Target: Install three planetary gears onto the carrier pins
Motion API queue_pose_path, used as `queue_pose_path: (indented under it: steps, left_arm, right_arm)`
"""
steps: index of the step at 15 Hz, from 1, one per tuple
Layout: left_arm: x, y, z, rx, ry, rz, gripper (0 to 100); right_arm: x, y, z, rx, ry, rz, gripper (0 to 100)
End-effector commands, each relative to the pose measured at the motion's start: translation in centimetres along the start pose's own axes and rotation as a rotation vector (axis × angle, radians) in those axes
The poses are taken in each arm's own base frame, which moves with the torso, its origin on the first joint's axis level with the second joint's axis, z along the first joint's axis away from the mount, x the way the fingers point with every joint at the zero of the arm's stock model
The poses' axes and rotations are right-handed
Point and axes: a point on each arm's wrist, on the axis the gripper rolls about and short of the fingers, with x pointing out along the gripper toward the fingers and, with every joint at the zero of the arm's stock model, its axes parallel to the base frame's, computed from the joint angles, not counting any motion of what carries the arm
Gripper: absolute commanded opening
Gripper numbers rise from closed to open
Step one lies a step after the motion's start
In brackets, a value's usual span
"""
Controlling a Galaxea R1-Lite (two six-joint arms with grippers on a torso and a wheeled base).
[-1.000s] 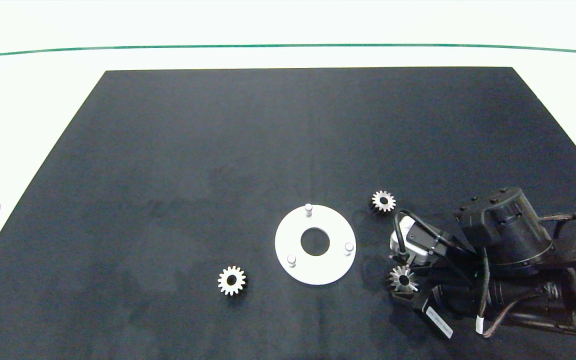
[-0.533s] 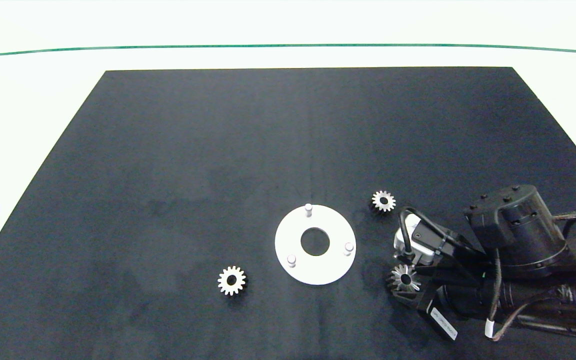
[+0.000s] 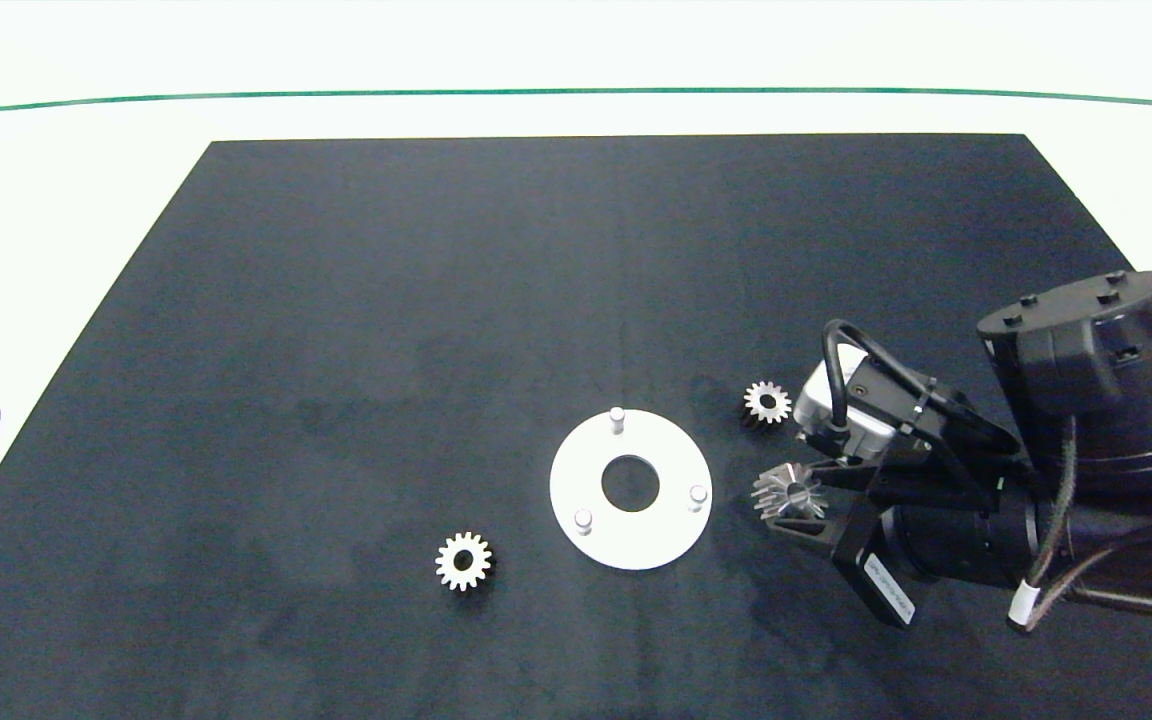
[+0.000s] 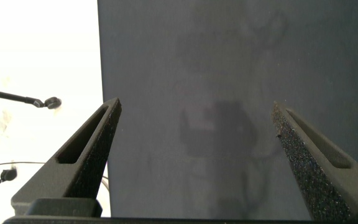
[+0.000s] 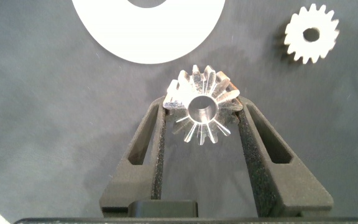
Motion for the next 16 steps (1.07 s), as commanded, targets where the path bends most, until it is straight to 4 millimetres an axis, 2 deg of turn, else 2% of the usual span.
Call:
queue_pose_path:
  steps: [1, 4, 7, 16]
  left_arm:
    - [0.0, 0.0, 0.0, 0.001, 0.003, 0.000, 100]
    - [0.0, 0.0, 0.0, 0.001, 0.003, 0.000, 100]
    - [0.0, 0.0, 0.0, 0.001, 0.003, 0.000, 100]
    - [0.0, 0.0, 0.0, 0.001, 0.002, 0.000, 100]
  right_arm:
    - [1.0, 0.3, 1.9, -0.018, -0.020, 0.018, 22]
    - [2.5, 0.8, 2.8, -0.027, -0.011, 0.032, 22]
    - [3.8, 1.1, 2.8, -0.034, 0.015, 0.043, 22]
    - [4.9, 1.4, 2.6, -0.016, 0.040, 0.051, 22]
